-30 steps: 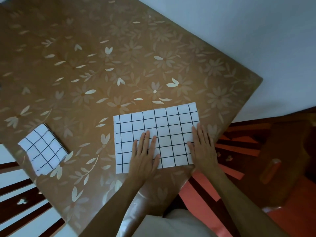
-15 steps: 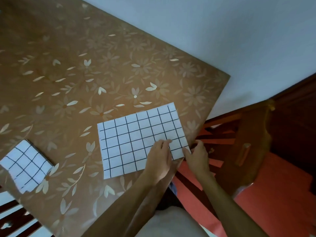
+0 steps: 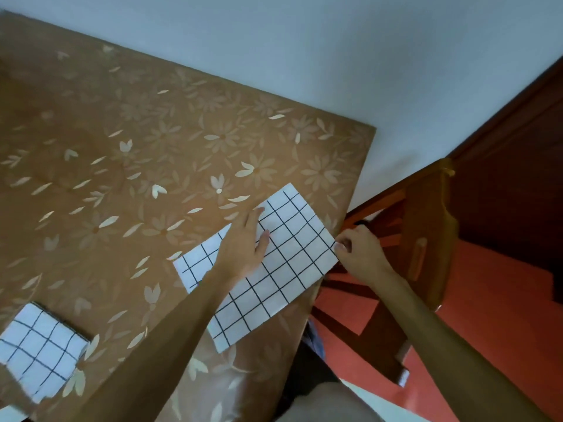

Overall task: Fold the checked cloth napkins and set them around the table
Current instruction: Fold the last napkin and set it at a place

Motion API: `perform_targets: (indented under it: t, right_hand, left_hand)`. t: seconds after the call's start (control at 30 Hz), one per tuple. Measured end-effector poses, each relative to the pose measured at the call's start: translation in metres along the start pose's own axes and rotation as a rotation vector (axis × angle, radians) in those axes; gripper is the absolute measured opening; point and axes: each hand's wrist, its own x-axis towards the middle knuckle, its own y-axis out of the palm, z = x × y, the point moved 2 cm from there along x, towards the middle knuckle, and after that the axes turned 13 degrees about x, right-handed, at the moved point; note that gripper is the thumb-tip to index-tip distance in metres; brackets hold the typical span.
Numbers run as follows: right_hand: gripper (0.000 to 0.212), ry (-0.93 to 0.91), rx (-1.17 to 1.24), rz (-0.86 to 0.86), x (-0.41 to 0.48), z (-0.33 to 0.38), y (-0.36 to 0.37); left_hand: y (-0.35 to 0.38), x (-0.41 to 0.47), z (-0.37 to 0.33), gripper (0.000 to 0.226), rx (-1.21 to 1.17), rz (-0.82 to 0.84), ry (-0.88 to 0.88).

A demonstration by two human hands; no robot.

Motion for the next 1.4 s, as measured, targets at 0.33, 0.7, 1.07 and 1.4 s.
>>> perform_targets:
  t: [0.33, 0.7, 1.07, 1.4]
  right_hand:
    - [0.01, -0.576, -0.095, -0.086, 0.015, 0.059, -0.021]
    - [0.004, -0.726, -0.042, -0.049, -0.01, 0.079, -0.008]
    - [0.009, -0.627, -0.146, 0.369, -0.049, 0.037, 0.082]
    - [0.01, -0.562, -0.294, 0.433, -0.062, 0.018, 0.112]
  left_hand:
    - [-0.048, 0.089, -0.052, 0.061, 0.58, 0.042, 0.602]
    - [-0.074, 0.049, 0.01, 0.015, 0.546, -0.103, 0.609]
    - [-0.031, -0.053, 0.028, 0.015, 0.566, 0.14, 0.485]
    - [0.003, -0.1, 0.053, 0.023, 0.56, 0.222, 0.323]
